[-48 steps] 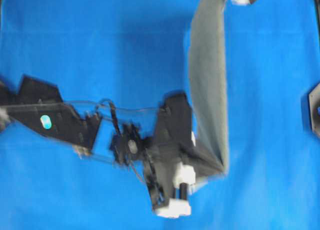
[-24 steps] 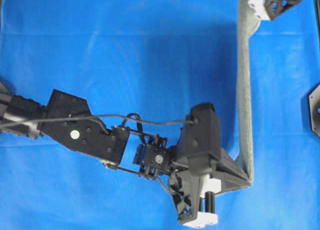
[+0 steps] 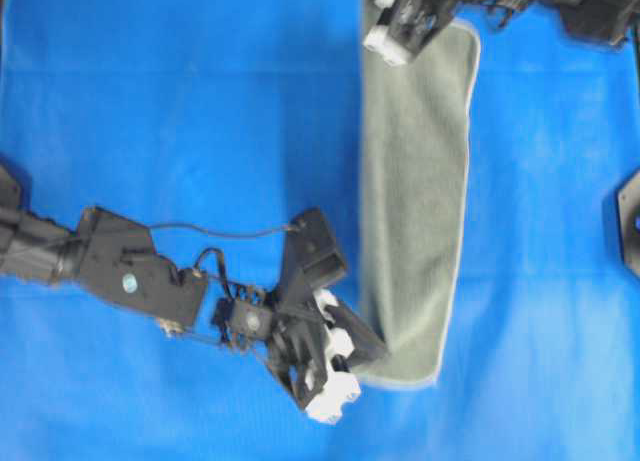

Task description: Fold a large towel.

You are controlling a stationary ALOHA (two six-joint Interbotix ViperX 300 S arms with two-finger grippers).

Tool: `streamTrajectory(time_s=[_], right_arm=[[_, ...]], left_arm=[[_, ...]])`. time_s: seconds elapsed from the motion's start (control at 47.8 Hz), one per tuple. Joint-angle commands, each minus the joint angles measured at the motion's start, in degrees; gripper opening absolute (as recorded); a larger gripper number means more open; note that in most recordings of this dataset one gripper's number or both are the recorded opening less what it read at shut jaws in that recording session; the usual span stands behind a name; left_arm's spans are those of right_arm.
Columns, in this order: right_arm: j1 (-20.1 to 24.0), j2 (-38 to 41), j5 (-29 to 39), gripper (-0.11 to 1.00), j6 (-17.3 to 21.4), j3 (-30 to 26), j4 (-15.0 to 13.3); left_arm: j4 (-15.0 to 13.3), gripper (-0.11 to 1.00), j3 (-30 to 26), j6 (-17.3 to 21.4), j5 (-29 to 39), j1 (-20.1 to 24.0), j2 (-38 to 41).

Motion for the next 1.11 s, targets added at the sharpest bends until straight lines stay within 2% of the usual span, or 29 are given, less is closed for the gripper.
streamTrajectory(time_s=[0.0, 0.23, 0.46, 0.711, 0.753, 0.794, 0.836, 0.983, 1.045, 1.087], right_arm=[[-2.29, 1.67, -1.93, 0.02, -0.7, -5.01, -0.7], [-0.44, 5.45, -2.64, 0.02, -2.9, -9.4, -0.62], [-0.35, 5.63, -2.72, 0.02, -3.78, -9.58, -0.7], [-0.09, 5.89, -2.9, 0.02, -5.98, -9.23, -0.7], [0.0, 5.89, -3.08, 0.03, -7.03, -9.23, -0.7], [0.0, 5.89, -3.43, 0.03, -7.73, -9.23, -0.7], [0.09, 5.89, -3.87, 0.13, -8.35, -9.23, -0.7], [0.09, 5.89, -5.19, 0.56, -11.07, -9.23, -0.7], [0.18, 5.89, -5.19, 0.67, -12.3, -9.23, -0.7], [0.35, 5.8, -5.19, 0.66, -13.01, -9.23, -0.7]], left_arm=[[0.26, 0.02, 0.53, -2.46, -0.79, -9.84, -2.81], [0.26, 0.02, 4.31, -5.71, 5.71, -9.84, -4.66], [1.05, 0.02, 6.06, -5.19, 10.28, -7.12, -6.59], [1.05, 0.03, 8.44, -5.01, 10.81, -5.89, -9.05], [1.05, 0.07, 8.53, -4.92, 10.9, -5.8, -9.23], [1.05, 0.15, 8.7, -4.75, 10.9, -5.8, -9.4], [1.05, 0.25, 8.7, -4.48, 10.9, -5.8, -9.58], [1.05, 0.63, 8.88, -2.02, 11.16, -5.8, -11.16], [1.05, 0.66, 8.96, -0.79, 11.95, -5.45, -12.22], [1.05, 0.65, 9.05, 0.0, 12.74, -5.1, -13.1]])
